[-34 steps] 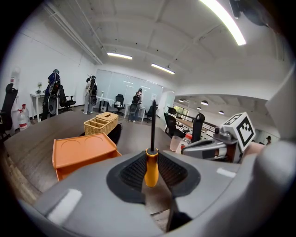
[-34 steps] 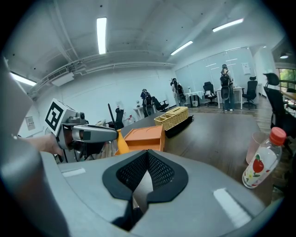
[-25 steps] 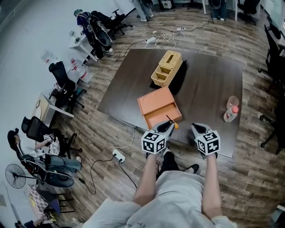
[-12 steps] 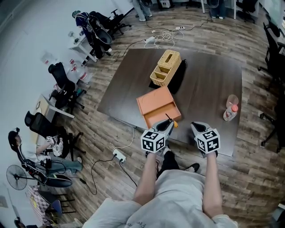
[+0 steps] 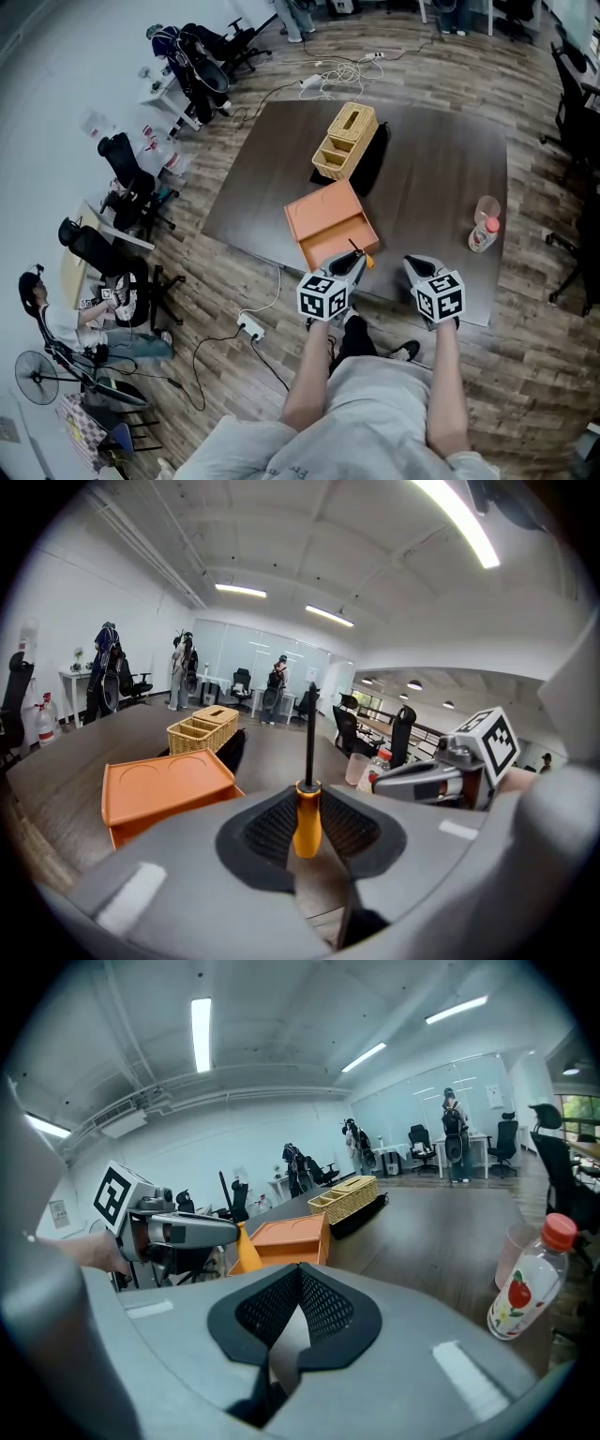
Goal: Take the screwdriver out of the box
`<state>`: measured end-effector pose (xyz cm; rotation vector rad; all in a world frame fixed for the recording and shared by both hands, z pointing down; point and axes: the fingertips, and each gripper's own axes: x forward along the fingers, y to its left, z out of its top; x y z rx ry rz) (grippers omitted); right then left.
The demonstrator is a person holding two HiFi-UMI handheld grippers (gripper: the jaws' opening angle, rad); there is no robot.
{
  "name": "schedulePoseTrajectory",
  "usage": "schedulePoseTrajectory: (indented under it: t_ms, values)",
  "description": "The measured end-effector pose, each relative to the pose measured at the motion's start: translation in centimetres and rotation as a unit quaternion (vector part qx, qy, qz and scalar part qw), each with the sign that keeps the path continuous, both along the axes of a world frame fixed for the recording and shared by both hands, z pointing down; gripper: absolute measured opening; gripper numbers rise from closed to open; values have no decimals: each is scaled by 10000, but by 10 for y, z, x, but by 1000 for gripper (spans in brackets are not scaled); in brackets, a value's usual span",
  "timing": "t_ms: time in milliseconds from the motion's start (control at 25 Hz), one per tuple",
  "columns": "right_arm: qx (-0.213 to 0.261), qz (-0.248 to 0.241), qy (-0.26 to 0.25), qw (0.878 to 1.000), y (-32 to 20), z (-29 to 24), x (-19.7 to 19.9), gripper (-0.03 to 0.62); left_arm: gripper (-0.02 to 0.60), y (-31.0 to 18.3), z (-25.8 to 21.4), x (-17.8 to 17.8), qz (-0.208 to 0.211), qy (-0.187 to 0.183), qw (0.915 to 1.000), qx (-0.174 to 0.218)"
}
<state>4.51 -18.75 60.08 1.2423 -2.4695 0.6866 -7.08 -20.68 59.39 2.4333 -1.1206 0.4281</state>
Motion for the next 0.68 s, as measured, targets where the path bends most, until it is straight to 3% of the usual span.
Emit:
schedulePoseTrajectory:
  t_ms: [680]
  values:
    - [-91, -138, 53, 9998, 2, 5, -4, -3, 132, 0, 7, 0, -29, -9, 10000, -55]
